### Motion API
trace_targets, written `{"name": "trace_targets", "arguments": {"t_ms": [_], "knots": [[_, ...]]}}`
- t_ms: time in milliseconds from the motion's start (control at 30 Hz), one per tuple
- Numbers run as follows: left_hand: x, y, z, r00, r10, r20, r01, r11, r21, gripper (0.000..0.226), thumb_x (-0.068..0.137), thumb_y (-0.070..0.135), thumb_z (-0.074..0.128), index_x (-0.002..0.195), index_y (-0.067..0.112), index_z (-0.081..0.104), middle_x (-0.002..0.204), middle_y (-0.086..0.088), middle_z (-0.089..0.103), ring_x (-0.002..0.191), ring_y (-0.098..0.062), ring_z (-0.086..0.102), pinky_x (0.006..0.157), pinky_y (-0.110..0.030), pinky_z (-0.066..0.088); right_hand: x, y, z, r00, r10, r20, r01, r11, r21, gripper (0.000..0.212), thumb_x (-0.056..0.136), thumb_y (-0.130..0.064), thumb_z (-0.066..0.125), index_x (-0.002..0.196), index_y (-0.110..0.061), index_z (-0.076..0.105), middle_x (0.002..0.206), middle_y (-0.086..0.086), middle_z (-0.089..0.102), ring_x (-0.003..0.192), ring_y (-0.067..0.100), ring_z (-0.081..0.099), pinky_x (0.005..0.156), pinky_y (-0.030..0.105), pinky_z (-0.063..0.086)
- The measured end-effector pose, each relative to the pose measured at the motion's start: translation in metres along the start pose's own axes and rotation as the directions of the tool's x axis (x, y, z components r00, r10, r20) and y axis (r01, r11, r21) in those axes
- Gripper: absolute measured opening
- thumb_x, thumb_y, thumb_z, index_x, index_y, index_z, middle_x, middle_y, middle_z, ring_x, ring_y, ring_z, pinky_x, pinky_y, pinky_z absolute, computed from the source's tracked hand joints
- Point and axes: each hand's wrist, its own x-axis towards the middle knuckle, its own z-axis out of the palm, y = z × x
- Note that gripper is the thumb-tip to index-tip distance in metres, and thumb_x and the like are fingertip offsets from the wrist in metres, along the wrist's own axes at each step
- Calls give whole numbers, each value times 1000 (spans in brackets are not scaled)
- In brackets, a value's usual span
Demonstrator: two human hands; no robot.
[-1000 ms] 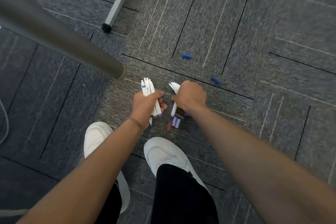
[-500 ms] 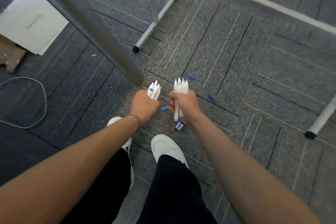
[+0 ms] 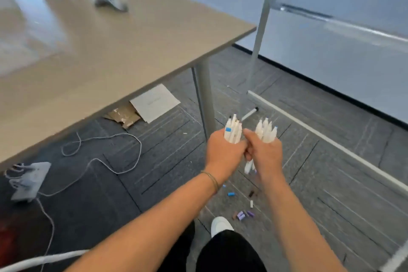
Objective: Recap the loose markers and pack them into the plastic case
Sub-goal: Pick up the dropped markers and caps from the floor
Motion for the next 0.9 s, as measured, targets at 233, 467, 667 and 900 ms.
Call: {"name": "trace_targets", "arguments": {"t_ms": [233,467,667,900], "knots": [[-50,131,-62,975,208,-73,-215,969,-122,37,73,-9,61,49,18,54,41,6,54,34,-1,48,39,-13,37,-58,-143,47,975,-211,76,208,977,42,39,88,-8,72,58,-17,49,45,0,45,38,13,38,40,24,31],[-74,229,-166,900,304,-312,-340,938,-67,19,67,12,62,53,23,55,44,6,48,43,-17,48,45,-41,44,-113,-252,132,917,-307,256,293,952,91,33,87,-12,71,62,-18,52,46,1,44,41,17,38,46,27,32],[-59,254,-270,824,309,-474,-382,922,-65,24,77,8,63,61,16,49,50,-5,47,43,-22,46,42,-34,42,-130,-278,244,842,-305,445,274,952,135,34,88,-14,71,62,-17,49,46,4,42,40,18,36,47,28,30],[-12,221,-391,726,204,-656,-328,942,-70,12,85,12,66,75,11,58,55,-8,54,42,-22,50,39,-26,41,-134,-252,387,769,-180,614,152,983,98,23,87,-19,73,70,-16,57,48,3,46,41,18,41,47,27,34]]}}
